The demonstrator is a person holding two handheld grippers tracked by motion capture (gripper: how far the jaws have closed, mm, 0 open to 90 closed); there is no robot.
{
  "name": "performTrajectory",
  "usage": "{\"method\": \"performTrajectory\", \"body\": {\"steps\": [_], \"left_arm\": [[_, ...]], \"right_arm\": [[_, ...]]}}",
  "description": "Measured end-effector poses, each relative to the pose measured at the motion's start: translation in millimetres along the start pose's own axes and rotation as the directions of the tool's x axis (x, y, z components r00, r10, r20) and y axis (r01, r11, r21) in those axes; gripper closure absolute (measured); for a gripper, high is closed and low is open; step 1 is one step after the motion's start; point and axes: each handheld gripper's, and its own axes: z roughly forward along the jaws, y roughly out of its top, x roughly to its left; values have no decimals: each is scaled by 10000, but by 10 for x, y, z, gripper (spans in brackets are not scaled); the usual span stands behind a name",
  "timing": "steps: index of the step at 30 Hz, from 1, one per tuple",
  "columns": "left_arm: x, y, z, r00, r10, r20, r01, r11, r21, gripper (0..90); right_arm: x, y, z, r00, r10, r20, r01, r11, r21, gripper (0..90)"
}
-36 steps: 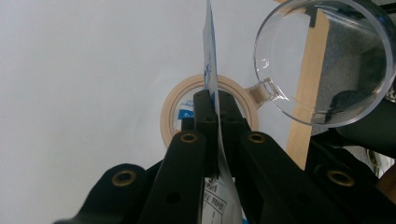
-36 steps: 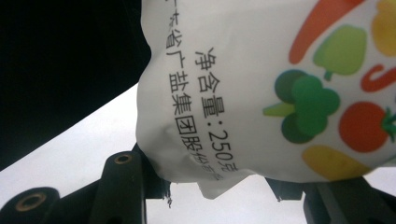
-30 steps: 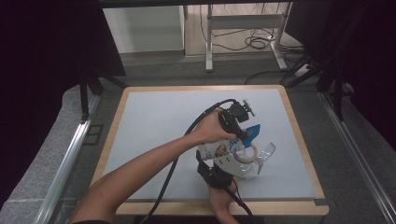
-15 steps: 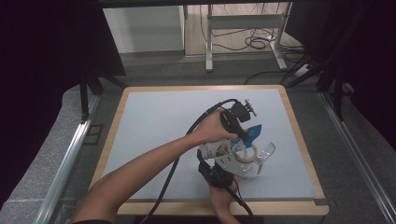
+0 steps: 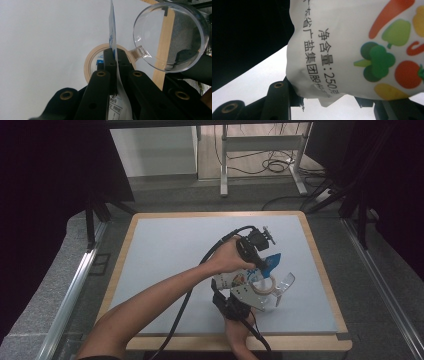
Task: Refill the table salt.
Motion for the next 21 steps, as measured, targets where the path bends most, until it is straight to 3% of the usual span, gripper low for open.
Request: {"method": "performTrajectory", "body": {"steps": [21], "left_arm": [[12, 3, 19, 10000, -18, -42, 19, 9999, 131, 900]], "right_arm": [[-10, 2, 18, 10000, -67, -19, 67, 10000, 9, 510]]}}
